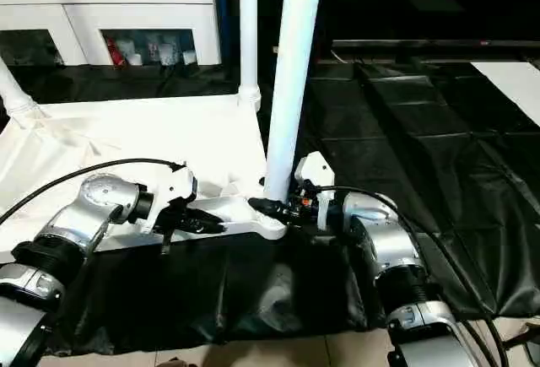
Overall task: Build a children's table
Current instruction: Insert table leg to table base
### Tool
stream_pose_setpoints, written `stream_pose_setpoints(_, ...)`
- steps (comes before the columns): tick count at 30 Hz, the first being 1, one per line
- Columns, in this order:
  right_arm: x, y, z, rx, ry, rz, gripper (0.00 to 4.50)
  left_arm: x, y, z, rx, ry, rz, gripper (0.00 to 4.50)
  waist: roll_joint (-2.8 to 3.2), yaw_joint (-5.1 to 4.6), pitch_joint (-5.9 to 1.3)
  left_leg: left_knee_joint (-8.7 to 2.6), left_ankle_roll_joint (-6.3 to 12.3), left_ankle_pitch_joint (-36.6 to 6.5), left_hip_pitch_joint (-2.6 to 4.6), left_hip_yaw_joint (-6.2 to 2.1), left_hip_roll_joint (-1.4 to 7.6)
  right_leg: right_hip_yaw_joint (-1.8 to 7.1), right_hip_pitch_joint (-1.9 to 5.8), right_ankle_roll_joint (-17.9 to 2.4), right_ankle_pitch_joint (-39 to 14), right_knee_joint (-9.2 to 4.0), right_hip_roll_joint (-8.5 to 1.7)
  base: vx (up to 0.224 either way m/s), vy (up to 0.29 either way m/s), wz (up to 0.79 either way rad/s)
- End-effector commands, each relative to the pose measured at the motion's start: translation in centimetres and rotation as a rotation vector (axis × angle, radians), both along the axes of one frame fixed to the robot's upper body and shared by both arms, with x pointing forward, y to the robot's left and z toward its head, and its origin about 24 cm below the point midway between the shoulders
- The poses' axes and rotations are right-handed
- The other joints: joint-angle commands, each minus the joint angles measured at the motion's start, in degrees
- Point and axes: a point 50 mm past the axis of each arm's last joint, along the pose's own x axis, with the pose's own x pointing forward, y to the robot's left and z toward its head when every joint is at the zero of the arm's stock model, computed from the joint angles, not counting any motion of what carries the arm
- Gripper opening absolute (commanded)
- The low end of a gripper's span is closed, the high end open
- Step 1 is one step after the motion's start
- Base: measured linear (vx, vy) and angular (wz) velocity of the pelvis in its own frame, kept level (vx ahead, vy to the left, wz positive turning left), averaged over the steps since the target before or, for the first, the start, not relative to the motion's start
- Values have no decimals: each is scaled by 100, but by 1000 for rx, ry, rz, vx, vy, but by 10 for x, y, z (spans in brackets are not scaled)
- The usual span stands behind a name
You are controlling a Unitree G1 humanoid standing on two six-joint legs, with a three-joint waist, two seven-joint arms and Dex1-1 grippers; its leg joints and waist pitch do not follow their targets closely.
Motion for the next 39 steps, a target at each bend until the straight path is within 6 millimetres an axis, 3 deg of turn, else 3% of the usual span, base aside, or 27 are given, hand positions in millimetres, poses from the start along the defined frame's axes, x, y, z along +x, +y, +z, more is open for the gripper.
stream_pose_setpoints(1, -19, 0, -40, -74, 203, 30, 195, 1, -1, 5, 36, -14, -55, 0, 67, 18, -258, -396, 49, -2231, 66, 23, 121, 180, 207, -1216, -1600, -379, -257, 0, 0, 0)
stream_pose_setpoints(6, -12, 2, -41, -69, 176, -59, 195, 8, -3, 7, 22, -37, 19, 0, 58, 1, -230, -416, -48, -2538, 95, 5, 119, 179, 168, -1067, -2235, -437, -276, 0, 0, 0)
stream_pose_setpoints(7, -5, 2, -41, -73, 148, -173, 195, 13, -8, 8, 4, -53, 84, 0, 49, -10, -217, -421, -69, -2649, 98, -2, 116, 180, 157, -1019, -2418, -459, -278, 0, 0, 0)
stream_pose_setpoints(9, 0, 2, -42, -73, 131, -247, 195, 17, -11, 9, -6, -61, 132, 0, 39, -48, -180, -424, -154, -2857, 132, -26, 91, 166, 114, -869, -2975, -515, -297, -29, -1, -2)
stream_pose_setpoints(10, 5, 2, -43, -74, 119, -336, 195, 23, -15, 10, -16, -71, 204, 0, 11, -77, -173, -419, -177, -2941, 134, -53, 70, 141, 115, -692, -3415, -553, -305, -58, -3, -4)
stream_pose_setpoints(12, 10, 3, -44, -73, 112, -435, 195, 29, -22, 12, -38, -85, 279, 0, 31, -97, -156, -401, -204, -3084, 185, -94, 54, 91, 67, -487, -3888, -638, -320, -65, 11, -7)
stream_pose_setpoints(13, 12, 5, -45, -72, 113, -483, 195, 32, -27, 13, -40, -94, 318, 0, 8, -126, -151, -405, -174, -3136, 176, -102, 46, 62, 75, -422, -3958, -668, -311, -64, 18, -7)
stream_pose_setpoints(16, 19, 10, -49, -85, 129, -631, 195, 38, -43, 16, -55, -105, 403, 0, 52, -191, -146, -408, -164, -3356, 202, -127, 30, -11, 62, -372, -3920, -720, -284, -18, 9, -2)
stream_pose_setpoints(17, 24, 20, -52, -63, 175, -728, 195, 40, -61, 17, -74, -105, 463, 0, 58, -213, -157, -413, -139, -3355, 184, -137, 38, -35, 95, -417, -3760, -720, -295, 0, 0, 0)
stream_pose_setpoints(21, 28, 36, -51, -54, 215, -781, 195, 36, -81, 12, -50, -118, 467, 0, 81, -249, -145, -445, -60, -3466, 174, -127, 41, -50, 101, -448, -3495, -752, -266, 0, 0, 0)
stream_pose_setpoints(28, 32, 48, -49, -52, 223, -835, 195, 33, -83, 8, -15, -138, 468, 0, 82, -267, -119, -427, -29, -3685, 238, -116, 15, -87, 33, -329, -3714, -837, -262, 0, 0, 0)
stream_pose_setpoints(29, 33, 50, -48, -43, 234, -841, 195, 33, -83, 8, -14, -140, 463, 0, 107, -283, -108, -417, -31, -3814, 280, -125, 10, -157, 24, -241, -3833, -890, -251, 0, 0, 0)
stream_pose_setpoints(30, 33, 50, -48, -42, 235, -839, 195, 33, -82, 8, -14, -141, 462, 0, 133, -295, -103, -421, -30, -3924, 302, -133, 20, -210, 29, -220, -3806, -919, -240, 0, 0, 0)
stream_pose_setpoints(31, 33, 51, -47, -46, 223, -829, 195, 32, -82, 8, -14, -140, 456, 0, 189, -338, -81, -491, -28, -4278, 304, -174, 71, -338, 100, -175, -3532, -912, -179, 0, 0, 0)
stream_pose_setpoints(32, 34, 53, -46, -46, 216, -823, 195, 32, -82, 8, -18, -139, 451, 0, 230, -328, -70, -574, -52, -4516, 261, -205, 128, -347, 176, -201, -3292, -821, -164, 0, 0, 0)
stream_pose_setpoints(33, 34, 53, -45, -39, 216, -825, 195, 31, -82, 8, -25, -138, 447, 0, 238, -249, -50, -848, -72, -5043, 111, -187, 287, -240, 359, -420, -2436, -397, -115, 0, 0, 0)
stream_pose_setpoints(34, 34, 53, -45, -39, 216, -825, 195, 31, -82, 8, -25, -138, 447, 0, 238, -249, -50, -848, -72, -5043, 111, -187, 287, -240, 359, -420, -2436, -397, -115, 0, 0, 0)
stream_pose_setpoints(35, 36, 54, -42, -25, 198, -828, 230, 31, -82, 8, -36, -132, 445, 0, 109, -219, -26, -704, -60, -4944, 356, -27, 141, -221, 103, -436, -3158, -628, -145, 0, 0, 0)
stream_pose_setpoints(36, 37, 54, -41, -16, 194, -826, 230, 31, -82, 8, -39, -132, 444, 0, 50, -261, 24, -454, -48, -4685, 577, 7, -2, -380, -122, -235, -4013, -989, -179, 22, -55, 6)
stream_pose_setpoints(37, 38, 54, -39, -6, 191, -825, 230, 30, -82, 8, -42, -130, 443, 0, 5, -349, 48, 106, 46, -3686, 754, 49, -231, -759, -258, 297, -5144, -1464, -285, 22, -55, 6)
stream_pose_setpoints(38, 39, 55, -38, 6, 191, -825, 254, 30, -82, 8, -44, -130, 441, 0, 85, -387, 35, 142, 77, -3405, 717, 25, -201, -901, -128, 440, -5121, -1482, -362, 20, 1, -23)
stream_pose_setpoints(39, 40, 55, -37, 16, 193, -823, 270, 30, -82, 9, -45, -129, 440, 0, 484, -31, -17, -852, -51, -4770, -472, -156, 388, -621, 1095, 34, -2428, 625, -215, 154, 58, -32)
